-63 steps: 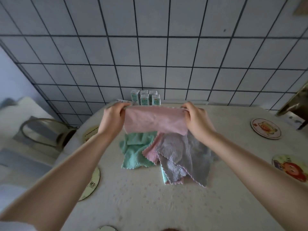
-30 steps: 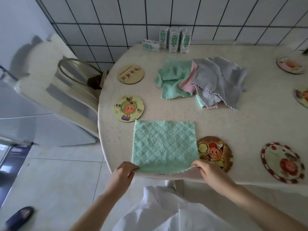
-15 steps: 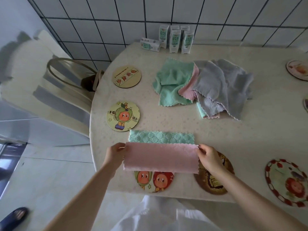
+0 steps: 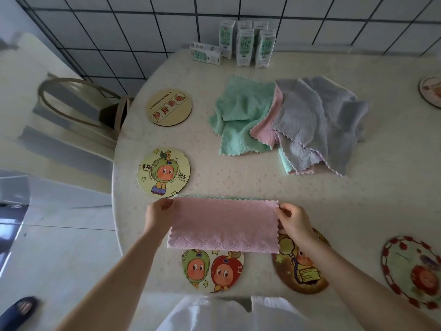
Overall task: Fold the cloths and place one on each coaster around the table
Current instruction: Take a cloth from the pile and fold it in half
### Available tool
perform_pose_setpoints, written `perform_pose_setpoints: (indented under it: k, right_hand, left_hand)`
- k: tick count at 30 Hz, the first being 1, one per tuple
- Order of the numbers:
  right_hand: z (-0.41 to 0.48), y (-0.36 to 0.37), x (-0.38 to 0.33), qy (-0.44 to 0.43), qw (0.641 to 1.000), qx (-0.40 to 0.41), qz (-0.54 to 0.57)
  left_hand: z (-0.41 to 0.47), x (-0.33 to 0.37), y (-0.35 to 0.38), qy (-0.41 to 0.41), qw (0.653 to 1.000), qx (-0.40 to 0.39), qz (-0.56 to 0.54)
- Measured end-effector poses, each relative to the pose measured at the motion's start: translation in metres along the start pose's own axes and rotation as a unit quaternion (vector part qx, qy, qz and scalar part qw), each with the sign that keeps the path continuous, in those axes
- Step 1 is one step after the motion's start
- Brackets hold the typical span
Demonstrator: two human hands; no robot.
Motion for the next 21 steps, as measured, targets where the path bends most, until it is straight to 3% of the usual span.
perform_pose_setpoints:
  k: [21]
  right_hand:
    - [-0.003, 0.000, -0.019, -0.022, 0.996, 0.064, -0.057]
  left_hand:
    - [0.009, 0.010, 0.009, -0.008, 0.988, 0.040, 0.146]
Point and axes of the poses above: each hand's wrist, its own z-axis towards the middle knuckle, its own y-axis out of the palm, x = y × z, the point moved 4 cm from there along z, towards the middle knuckle, and after that the axes turned 7 degrees about y, right-handed, at the moved point
